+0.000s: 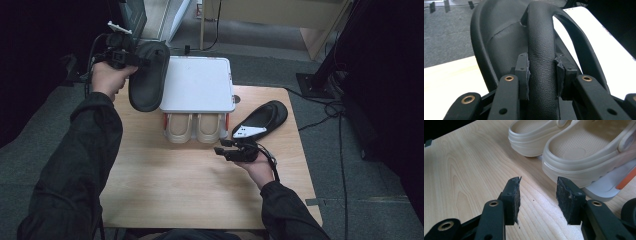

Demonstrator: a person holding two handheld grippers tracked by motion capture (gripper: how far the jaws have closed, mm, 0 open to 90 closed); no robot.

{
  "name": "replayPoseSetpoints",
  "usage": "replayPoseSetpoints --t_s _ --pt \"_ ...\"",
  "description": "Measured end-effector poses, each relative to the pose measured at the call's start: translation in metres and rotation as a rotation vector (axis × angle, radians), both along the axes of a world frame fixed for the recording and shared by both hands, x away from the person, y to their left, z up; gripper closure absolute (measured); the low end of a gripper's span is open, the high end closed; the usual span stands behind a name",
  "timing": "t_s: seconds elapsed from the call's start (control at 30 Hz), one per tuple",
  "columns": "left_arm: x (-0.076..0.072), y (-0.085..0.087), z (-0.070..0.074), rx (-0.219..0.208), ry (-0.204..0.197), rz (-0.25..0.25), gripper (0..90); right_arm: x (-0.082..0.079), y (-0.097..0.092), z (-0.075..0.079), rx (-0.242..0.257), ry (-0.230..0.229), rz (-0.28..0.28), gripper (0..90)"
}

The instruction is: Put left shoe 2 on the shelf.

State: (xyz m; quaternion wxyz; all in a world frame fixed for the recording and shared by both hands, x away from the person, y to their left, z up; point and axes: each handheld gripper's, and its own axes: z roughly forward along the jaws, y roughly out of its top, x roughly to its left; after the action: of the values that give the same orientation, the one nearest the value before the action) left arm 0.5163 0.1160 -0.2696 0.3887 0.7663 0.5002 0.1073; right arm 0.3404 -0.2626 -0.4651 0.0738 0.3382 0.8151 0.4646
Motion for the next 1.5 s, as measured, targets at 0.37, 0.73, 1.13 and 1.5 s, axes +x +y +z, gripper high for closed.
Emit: replayPoseSetpoints --t_s 0.37,0.73,1.13,1.5 --pt "0.014 -0.042 -0.013 -0.014 0.017 -0.008 68.2 -0.001 -0.001 0.001 0.007 0.004 -0.006 54.5" --pt "0.025 -0.072 -0.032 -0.004 0.029 -0.021 68.3 -0.001 -0.002 0.001 0.001 -0.001 -0.008 54.4" --pt "0.032 -0.087 -0.044 0.01 0.036 -0.013 68.2 -0.002 -0.005 0.001 0.003 -0.004 -0.013 54.4" --pt "0.027 -0.077 -0.038 -0.008 0.021 -0.042 55.5 -0.001 -0.005 -0.001 0.006 0.003 -0.022 54.2"
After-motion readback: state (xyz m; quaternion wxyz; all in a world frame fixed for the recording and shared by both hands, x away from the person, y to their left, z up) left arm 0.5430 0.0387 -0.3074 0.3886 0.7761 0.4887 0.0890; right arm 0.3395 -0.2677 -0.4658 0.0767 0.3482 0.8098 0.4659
